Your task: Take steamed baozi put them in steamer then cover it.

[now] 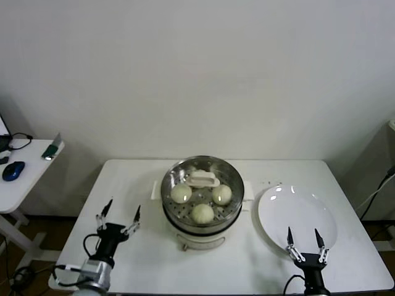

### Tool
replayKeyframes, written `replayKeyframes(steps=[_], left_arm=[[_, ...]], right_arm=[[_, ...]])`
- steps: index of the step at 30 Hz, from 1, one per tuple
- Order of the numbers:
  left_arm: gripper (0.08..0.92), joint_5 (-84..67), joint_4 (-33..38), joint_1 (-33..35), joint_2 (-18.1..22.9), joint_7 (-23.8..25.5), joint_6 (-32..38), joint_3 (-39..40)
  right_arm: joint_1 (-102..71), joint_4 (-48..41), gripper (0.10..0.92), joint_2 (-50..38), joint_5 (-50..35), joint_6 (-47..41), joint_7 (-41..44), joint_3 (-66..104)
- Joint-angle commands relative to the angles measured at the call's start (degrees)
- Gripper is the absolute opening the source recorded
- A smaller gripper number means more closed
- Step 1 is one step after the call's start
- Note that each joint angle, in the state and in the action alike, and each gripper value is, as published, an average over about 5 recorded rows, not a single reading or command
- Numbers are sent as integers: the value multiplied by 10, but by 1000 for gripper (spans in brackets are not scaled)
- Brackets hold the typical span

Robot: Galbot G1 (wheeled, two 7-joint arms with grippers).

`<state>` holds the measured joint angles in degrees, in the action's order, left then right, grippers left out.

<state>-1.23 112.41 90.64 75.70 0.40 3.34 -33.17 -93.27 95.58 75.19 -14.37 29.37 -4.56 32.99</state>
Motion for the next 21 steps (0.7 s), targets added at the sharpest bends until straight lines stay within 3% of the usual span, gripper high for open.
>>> replayKeyframes(steps=[1,21], left_arm=[[823,-179,-127,17,-6,22,108,0],[823,-178,-131,8,3,20,124,20]], right_arm=[[0,1,823,1,-3,2,-1,0],[-3,6,823,0,-5,2,1,0]])
